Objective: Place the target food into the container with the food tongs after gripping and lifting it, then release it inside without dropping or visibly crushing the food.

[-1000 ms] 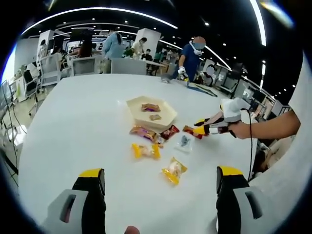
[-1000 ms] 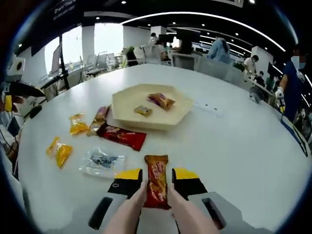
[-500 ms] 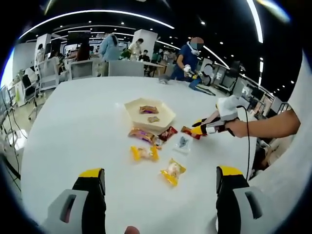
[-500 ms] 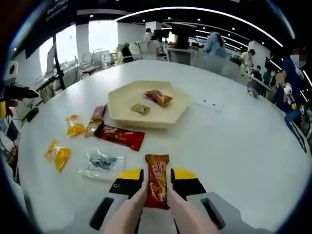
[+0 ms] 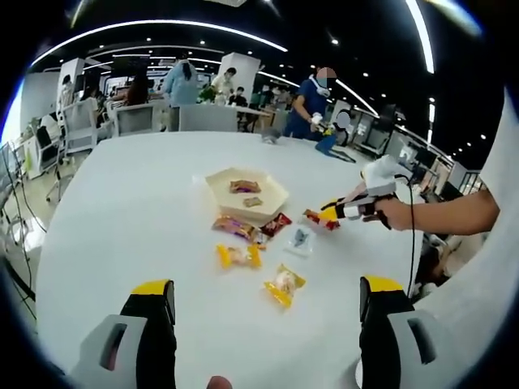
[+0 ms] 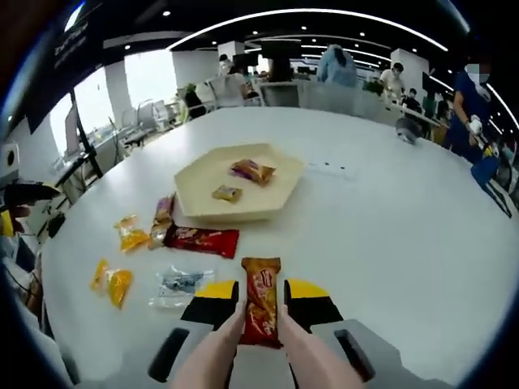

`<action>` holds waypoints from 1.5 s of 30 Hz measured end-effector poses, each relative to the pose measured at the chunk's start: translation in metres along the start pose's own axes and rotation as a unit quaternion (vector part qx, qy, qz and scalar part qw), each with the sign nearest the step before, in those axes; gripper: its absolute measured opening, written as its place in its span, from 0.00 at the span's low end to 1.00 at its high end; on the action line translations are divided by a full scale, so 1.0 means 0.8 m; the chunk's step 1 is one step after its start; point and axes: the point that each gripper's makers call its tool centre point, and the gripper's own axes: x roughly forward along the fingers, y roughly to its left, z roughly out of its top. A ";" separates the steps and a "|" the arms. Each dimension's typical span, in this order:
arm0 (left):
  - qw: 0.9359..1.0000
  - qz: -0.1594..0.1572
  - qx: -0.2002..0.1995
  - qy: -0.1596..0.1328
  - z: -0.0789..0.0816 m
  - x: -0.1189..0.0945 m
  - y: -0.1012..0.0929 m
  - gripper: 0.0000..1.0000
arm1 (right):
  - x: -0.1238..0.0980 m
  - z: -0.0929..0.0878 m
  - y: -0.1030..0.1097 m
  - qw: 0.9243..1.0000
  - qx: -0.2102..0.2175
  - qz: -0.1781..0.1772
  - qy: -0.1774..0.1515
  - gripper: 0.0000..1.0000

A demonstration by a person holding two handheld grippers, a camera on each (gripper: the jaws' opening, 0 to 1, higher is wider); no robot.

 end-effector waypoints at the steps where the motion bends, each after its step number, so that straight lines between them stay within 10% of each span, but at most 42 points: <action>1: 1.000 -0.002 0.002 -0.003 0.001 0.000 0.000 0.94 | -0.005 0.002 0.000 1.000 0.005 -0.003 -0.003 0.21; 18: 0.997 -0.065 0.030 -0.037 0.025 0.009 -0.021 0.94 | -0.118 0.029 0.035 0.991 0.094 -0.033 -0.086 0.21; 45: 0.995 -0.093 0.008 -0.039 0.019 0.012 -0.026 0.94 | -0.144 0.035 0.055 0.993 0.063 -0.042 -0.090 0.21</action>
